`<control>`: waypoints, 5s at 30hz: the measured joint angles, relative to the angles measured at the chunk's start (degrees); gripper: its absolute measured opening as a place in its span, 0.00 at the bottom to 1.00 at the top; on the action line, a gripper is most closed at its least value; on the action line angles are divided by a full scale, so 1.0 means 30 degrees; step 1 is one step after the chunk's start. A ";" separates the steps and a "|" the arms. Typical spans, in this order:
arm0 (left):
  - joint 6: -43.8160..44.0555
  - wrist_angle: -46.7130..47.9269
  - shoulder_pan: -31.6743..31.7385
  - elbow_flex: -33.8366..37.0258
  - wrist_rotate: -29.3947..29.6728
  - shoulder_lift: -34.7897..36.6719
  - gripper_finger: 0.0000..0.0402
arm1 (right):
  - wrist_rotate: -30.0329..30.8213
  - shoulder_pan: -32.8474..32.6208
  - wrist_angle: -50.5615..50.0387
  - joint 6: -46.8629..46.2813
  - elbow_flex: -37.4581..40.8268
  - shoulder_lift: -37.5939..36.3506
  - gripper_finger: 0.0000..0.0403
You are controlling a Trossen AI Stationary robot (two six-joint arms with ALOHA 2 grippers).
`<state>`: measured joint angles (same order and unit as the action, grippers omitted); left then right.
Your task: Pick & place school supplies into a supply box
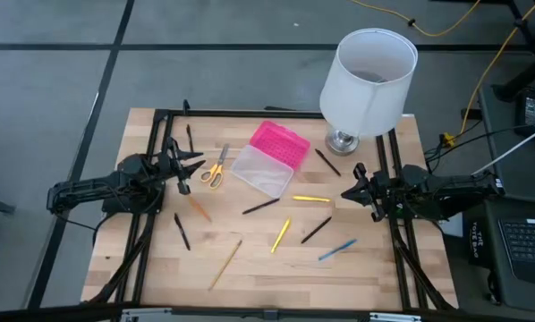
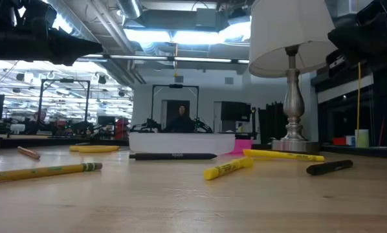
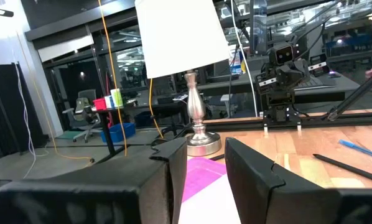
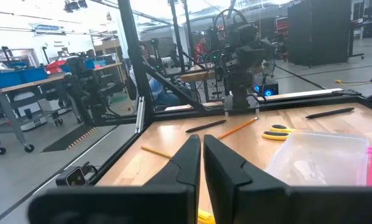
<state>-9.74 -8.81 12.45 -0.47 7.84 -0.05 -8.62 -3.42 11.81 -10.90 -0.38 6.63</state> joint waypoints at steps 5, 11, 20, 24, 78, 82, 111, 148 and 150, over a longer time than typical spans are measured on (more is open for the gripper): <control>0.0000 0.0002 -0.0007 0.0000 0.0000 0.0007 0.25 | 0.0000 -0.0001 -0.0006 0.0000 -0.0001 -0.0006 0.06; -0.0003 0.0000 -0.0004 0.0006 0.0000 0.0005 0.25 | 0.0000 0.0003 -0.0006 0.0000 0.0001 -0.0006 0.06; -0.0007 -0.0004 0.0000 0.0000 0.0000 0.0000 0.25 | 0.0000 0.0006 0.0000 0.0000 0.0004 0.0000 0.06; -0.0002 0.0002 0.0000 0.0000 0.0000 0.0007 0.25 | 0.0000 0.0003 0.0000 0.0000 0.0003 -0.0004 0.06; -0.0004 0.0004 0.0000 0.0004 0.0000 0.0000 0.25 | 0.0022 -0.0001 0.0009 0.1763 -0.0001 0.0001 0.06; -0.0007 0.0003 0.0000 0.0007 0.0000 0.0007 0.25 | 0.0049 0.0013 0.0009 0.2738 0.0001 -0.0006 0.06; 0.0270 -0.0018 -0.0004 0.0000 0.0044 0.0003 0.25 | 0.4999 0.0006 -0.1423 0.2084 -0.0001 0.0001 0.06; 0.0489 0.2951 0.0007 -0.0182 -0.2488 -0.0029 0.01 | 0.7715 0.0006 0.1297 0.1417 -0.3035 0.6804 0.01; 0.0621 0.3047 0.0007 -0.0182 -0.2453 -0.0029 0.01 | 0.7711 0.0006 0.1269 0.1966 -0.3508 0.7970 0.01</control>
<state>-7.88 0.33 12.47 -1.02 0.48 -0.14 14.51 -3.40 15.62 -5.00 -10.90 30.54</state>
